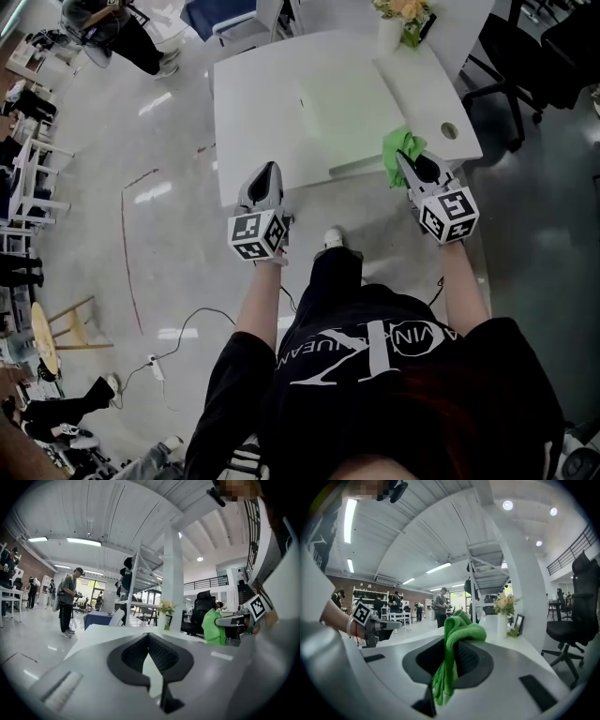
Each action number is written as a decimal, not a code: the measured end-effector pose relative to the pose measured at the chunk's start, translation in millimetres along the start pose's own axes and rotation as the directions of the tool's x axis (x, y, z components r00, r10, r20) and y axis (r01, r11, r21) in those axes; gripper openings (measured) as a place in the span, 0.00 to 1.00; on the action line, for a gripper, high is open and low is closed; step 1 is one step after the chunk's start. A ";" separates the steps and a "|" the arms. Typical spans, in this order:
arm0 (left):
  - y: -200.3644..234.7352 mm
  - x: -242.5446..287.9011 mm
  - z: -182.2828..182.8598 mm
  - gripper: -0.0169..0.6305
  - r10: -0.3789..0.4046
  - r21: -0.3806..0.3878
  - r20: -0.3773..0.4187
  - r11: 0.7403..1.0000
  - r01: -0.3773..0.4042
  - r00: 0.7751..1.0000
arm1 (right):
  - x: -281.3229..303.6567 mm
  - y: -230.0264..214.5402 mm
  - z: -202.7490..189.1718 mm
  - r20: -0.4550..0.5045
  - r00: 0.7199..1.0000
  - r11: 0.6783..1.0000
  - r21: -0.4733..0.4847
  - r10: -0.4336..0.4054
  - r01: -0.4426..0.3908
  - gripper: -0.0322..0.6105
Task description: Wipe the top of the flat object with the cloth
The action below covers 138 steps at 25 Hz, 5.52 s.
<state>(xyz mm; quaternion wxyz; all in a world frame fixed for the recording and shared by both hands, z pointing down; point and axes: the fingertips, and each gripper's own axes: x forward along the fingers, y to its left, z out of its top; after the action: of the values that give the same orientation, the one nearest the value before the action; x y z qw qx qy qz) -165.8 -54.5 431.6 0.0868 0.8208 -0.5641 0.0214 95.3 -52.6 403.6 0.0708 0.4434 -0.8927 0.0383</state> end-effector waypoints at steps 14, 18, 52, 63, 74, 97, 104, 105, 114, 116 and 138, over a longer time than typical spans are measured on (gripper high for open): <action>39.7 155.4 -5.1 0.12 -0.123 -0.034 -0.102 0.992 0.120 0.987 | 141.3 -51.0 11.4 -0.072 0.996 0.998 0.013 0.054 -0.053 0.13; 49.3 189.0 -20.5 0.21 -0.159 -0.087 -0.136 0.985 0.148 0.978 | 185.0 -55.0 8.3 -0.106 0.989 0.995 0.026 0.101 -0.099 0.13; 15.3 212.4 -81.5 0.34 -0.258 -0.344 -0.254 0.925 0.162 0.932 | 379.4 -12.1 -45.4 -0.511 0.785 0.904 -0.033 0.351 -0.426 0.13; 15.3 211.3 -81.8 0.32 -0.242 -0.359 -0.266 0.923 0.137 0.933 | 358.3 -73.0 -55.6 -0.558 0.794 0.943 -0.059 0.240 -0.327 0.13; 15.2 210.4 -80.6 0.32 -0.235 -0.370 -0.273 0.921 0.124 0.933 | 323.2 -163.6 -62.1 -0.580 0.809 0.983 -0.075 0.092 -0.165 0.13; 12.0 192.5 -80.5 0.41 -0.280 -0.389 -0.263 0.907 0.163 0.923 | 277.7 -148.4 -19.6 -0.382 0.907 0.983 0.106 0.177 -0.147 0.13; -3.1 180.1 -87.4 0.41 -0.318 -0.396 -0.279 0.898 0.193 0.906 | 273.9 -42.2 -20.3 -0.359 0.832 0.902 0.252 0.423 -0.351 0.13; -4.2 178.4 -88.7 0.41 -0.320 -0.396 -0.282 0.898 0.194 0.904 | 273.8 -28.9 -21.0 -0.356 0.817 0.887 0.270 0.453 -0.374 0.13; -11.5 168.0 -93.9 0.41 -0.331 -0.405 -0.287 0.893 0.199 0.899 | 277.3 48.7 -25.2 -0.340 0.701 0.771 0.405 0.627 -0.492 0.13; -12.2 168.4 -94.6 0.41 -0.329 -0.404 -0.288 0.893 0.197 0.899 | 279.6 45.6 -41.2 -0.409 0.688 0.798 0.371 0.600 -0.475 0.13; -11.5 165.5 -99.5 0.39 -0.329 -0.442 -0.324 0.881 0.165 0.887 | 232.3 -72.1 -79.4 -0.620 0.707 0.934 0.135 0.340 -0.331 0.13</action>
<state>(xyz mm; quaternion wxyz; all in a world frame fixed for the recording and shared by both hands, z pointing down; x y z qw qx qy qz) -88.9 -186.6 550.1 0.3661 0.8306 -0.4159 0.0560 21.5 -268.4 519.6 0.3562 0.2350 -0.8811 0.2039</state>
